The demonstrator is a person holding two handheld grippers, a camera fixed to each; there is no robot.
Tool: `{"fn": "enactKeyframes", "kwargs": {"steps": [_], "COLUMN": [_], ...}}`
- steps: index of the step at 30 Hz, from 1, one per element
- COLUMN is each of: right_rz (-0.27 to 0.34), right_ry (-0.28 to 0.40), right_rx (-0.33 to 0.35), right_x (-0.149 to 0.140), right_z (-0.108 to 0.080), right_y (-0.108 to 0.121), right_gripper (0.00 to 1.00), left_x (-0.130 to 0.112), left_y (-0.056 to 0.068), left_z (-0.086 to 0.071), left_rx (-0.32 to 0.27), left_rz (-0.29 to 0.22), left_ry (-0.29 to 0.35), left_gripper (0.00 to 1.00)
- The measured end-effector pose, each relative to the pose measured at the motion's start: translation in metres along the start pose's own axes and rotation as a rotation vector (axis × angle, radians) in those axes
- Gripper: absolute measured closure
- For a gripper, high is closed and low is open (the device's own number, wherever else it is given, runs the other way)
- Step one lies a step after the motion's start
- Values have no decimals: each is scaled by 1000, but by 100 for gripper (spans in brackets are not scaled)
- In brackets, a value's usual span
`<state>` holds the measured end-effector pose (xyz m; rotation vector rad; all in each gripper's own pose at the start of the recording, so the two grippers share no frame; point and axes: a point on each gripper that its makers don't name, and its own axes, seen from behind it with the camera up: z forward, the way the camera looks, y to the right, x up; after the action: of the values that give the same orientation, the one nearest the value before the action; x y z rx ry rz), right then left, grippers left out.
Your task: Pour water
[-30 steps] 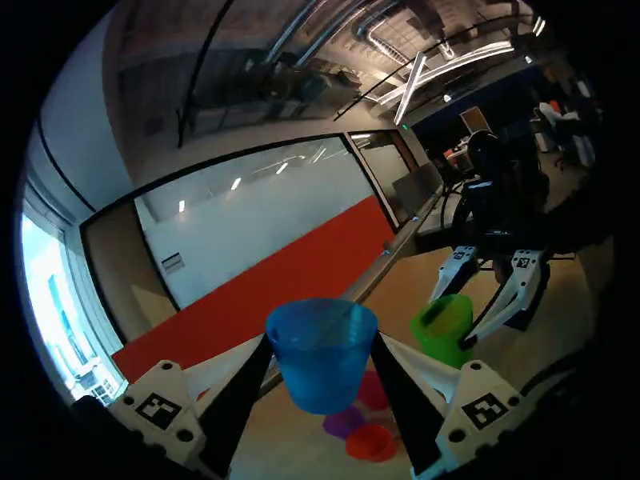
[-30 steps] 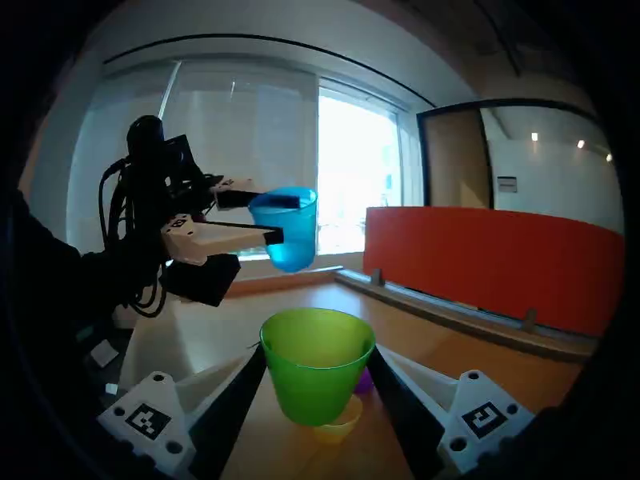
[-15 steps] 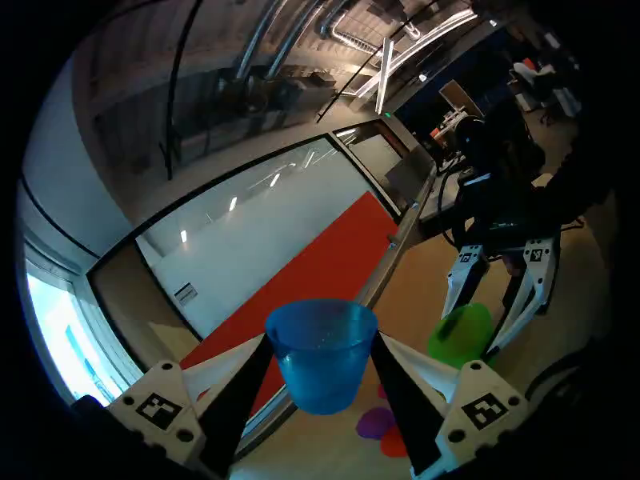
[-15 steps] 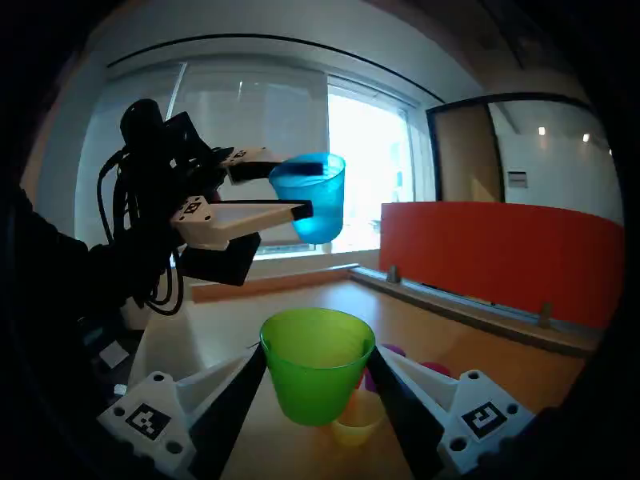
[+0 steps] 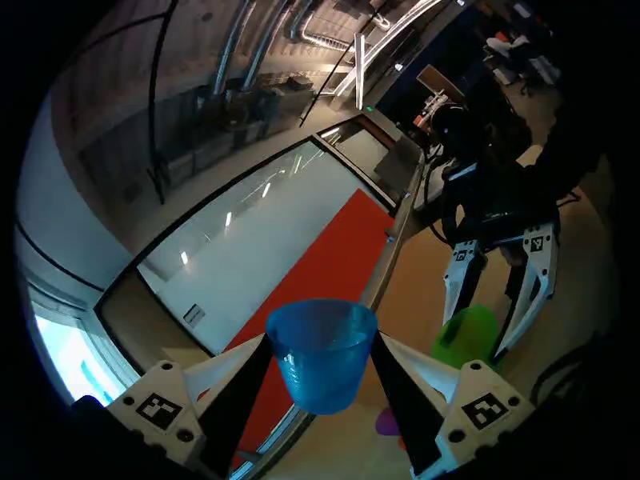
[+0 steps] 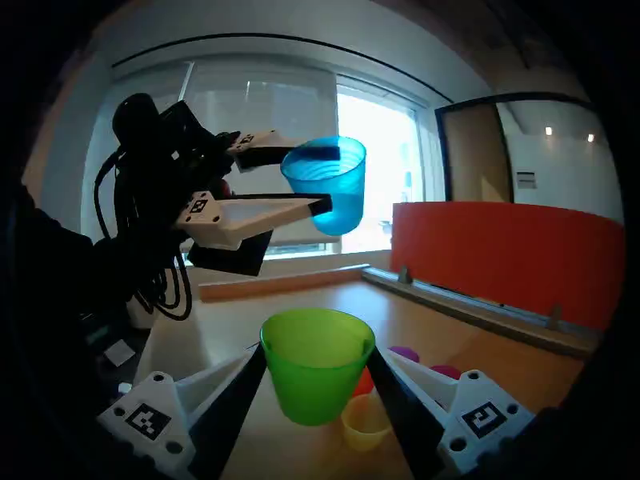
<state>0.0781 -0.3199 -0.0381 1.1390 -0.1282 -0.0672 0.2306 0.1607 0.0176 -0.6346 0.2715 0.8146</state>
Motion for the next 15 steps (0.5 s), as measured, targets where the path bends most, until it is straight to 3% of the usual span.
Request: {"fn": "enactKeyframes", "kwargs": {"steps": [15], "right_rz": [-7], "right_ry": [1], "right_rx": [14], "right_x": [4], "right_z": [9], "right_y": [-4], "right_gripper": [10], "left_x": [1], "left_y": [0], "left_z": [4], "left_rx": [3], "left_rz": [103], "left_ry": [-3], "left_gripper": [15]}}
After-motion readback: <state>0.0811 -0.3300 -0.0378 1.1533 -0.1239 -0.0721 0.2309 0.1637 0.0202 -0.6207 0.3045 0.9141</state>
